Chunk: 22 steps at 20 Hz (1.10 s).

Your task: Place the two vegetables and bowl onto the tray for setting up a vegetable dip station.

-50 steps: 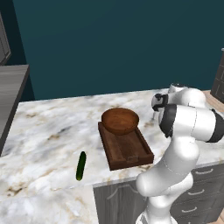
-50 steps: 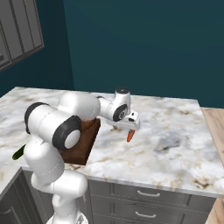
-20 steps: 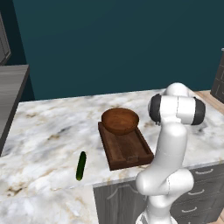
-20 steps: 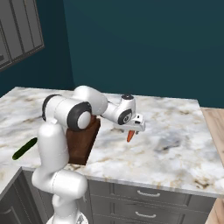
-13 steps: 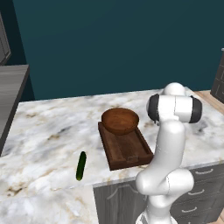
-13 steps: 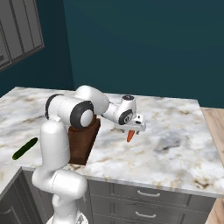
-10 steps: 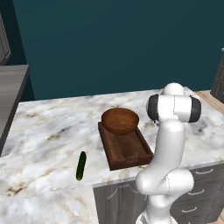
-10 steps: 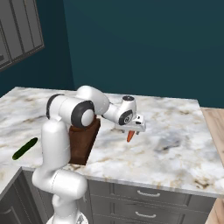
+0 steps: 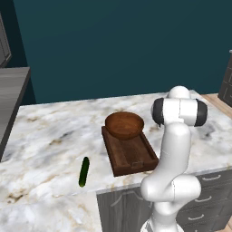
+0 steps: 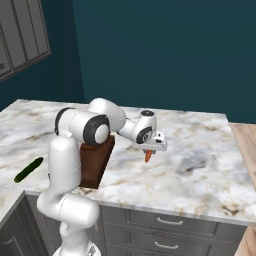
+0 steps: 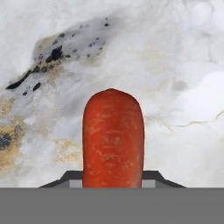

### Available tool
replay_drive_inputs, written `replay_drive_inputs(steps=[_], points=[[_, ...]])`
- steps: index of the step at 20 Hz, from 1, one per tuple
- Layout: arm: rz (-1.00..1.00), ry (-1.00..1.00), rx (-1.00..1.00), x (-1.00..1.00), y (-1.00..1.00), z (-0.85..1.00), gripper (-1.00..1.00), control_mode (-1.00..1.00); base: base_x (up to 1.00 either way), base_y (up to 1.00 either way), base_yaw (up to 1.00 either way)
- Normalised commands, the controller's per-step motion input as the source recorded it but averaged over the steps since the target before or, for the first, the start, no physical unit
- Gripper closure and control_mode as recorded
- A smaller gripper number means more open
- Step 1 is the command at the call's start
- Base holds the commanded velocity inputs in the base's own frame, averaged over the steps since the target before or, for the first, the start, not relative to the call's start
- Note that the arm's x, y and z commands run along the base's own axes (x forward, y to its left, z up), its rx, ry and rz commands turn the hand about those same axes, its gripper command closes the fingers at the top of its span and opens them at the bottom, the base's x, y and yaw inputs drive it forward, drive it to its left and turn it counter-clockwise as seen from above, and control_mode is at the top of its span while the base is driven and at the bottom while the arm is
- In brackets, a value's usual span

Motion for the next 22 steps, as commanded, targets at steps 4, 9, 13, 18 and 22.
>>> replay_drive_inputs(steps=[4,9,13,18,22], points=[[0.07,0.0,0.0,-0.06,-0.02,0.1,1.0,-1.0,0.0,0.0,0.0],[0.16,0.0,0.0,-0.25,0.0,0.3,1.0,-1.0,0.0,0.0,0.0],[0.18,0.0,0.0,-0.35,0.01,0.32,1.0,-1.0,0.0,0.0,0.0],[0.22,0.01,0.0,-0.38,0.04,0.27,1.0,-1.0,0.0,0.0,0.0],[0.23,0.02,0.0,-0.37,0.09,0.27,1.0,-1.0,0.0,0.0,0.0]])
